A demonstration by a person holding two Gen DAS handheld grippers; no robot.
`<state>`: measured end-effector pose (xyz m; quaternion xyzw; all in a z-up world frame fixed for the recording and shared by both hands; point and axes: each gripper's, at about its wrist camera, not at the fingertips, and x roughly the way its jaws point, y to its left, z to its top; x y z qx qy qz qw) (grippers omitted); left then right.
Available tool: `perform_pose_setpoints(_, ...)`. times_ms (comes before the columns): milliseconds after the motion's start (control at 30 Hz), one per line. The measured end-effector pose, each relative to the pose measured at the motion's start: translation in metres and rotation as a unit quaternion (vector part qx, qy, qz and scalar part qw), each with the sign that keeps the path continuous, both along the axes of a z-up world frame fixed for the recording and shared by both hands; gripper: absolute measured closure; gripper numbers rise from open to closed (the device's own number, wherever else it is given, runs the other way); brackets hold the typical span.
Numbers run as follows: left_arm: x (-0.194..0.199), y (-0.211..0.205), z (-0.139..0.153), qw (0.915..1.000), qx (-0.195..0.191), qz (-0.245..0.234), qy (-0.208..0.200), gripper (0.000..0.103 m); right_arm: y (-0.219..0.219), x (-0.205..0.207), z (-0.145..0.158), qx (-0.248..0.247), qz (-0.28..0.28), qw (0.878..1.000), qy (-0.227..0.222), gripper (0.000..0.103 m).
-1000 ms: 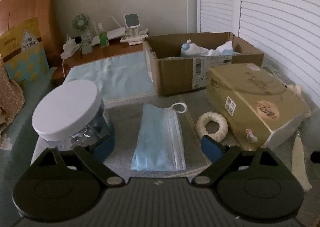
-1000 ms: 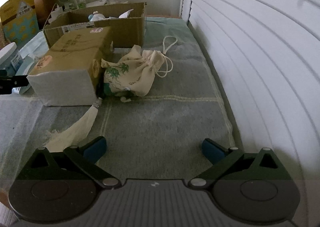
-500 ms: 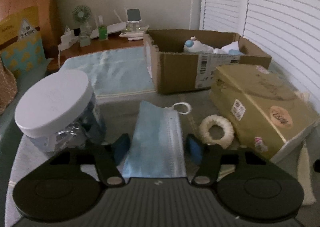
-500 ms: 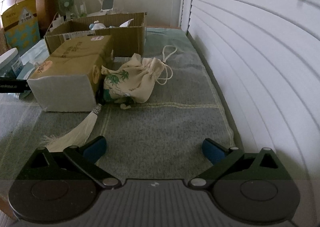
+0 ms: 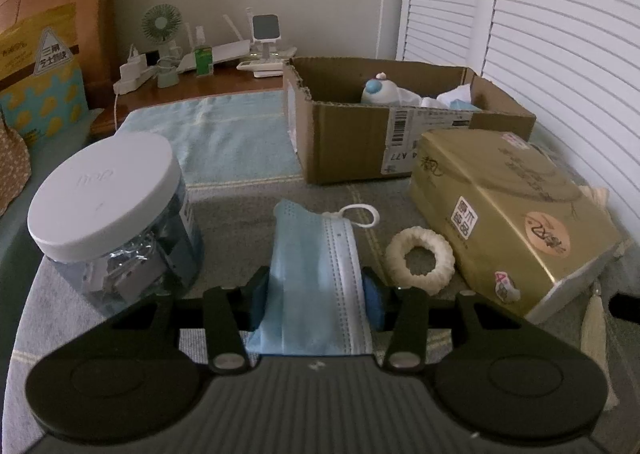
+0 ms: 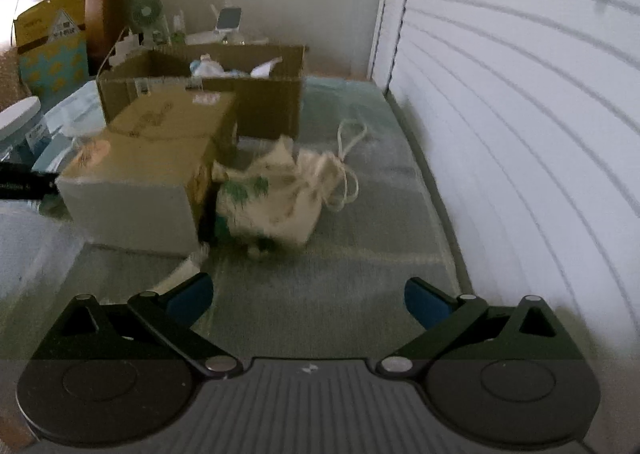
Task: Organize soft objects
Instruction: 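Grasp the cream pouch with the right gripper while the left grasps the blue mask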
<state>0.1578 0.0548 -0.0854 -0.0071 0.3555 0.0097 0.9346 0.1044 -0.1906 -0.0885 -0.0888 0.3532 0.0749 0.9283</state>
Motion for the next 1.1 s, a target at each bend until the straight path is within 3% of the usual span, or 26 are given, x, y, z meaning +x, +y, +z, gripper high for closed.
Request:
perform_pose_setpoints(267, 0.000, 0.000, 0.000, 1.0000, -0.001, 0.001, 0.000, 0.057, 0.009, 0.021, 0.007, -0.015, 0.017, 1.000, -0.020, 0.000)
perform_pose_setpoints(567, 0.000, 0.000, 0.000, 1.0000, 0.000, 0.001, 0.000, 0.057, -0.009, 0.029, 0.004, -0.043, -0.049, 0.998, -0.008, 0.002)
perform_pose_setpoints(733, 0.000, 0.000, 0.000, 1.0000, -0.001, 0.001, 0.000, 0.057, -0.009, 0.023, 0.013, -0.005, -0.024, 1.000, -0.018, 0.002)
perform_pose_setpoints(1000, -0.001, 0.001, 0.000, 1.0000, -0.003, 0.002, 0.000, 0.057, 0.003, 0.037, 0.015, 0.044, 0.030, 0.999, 0.000, 0.019)
perform_pose_setpoints(1033, 0.000, 0.001, 0.000, 1.0000, -0.004, 0.002, 0.000, 0.057, 0.003, 0.040, 0.014, 0.049, 0.032, 0.998, 0.005, 0.023)
perform_pose_setpoints(1067, 0.000, 0.001, 0.000, 1.0000, -0.004, 0.002, 0.000, 0.057, 0.003, 0.043, 0.012, 0.053, 0.033, 0.998, 0.011, 0.036)
perform_pose_setpoints(1100, -0.001, 0.001, 0.000, 1.0000, -0.005, 0.002, 0.000, 0.057, 0.003, 0.046, 0.010, 0.057, 0.032, 0.998, 0.020, 0.042)
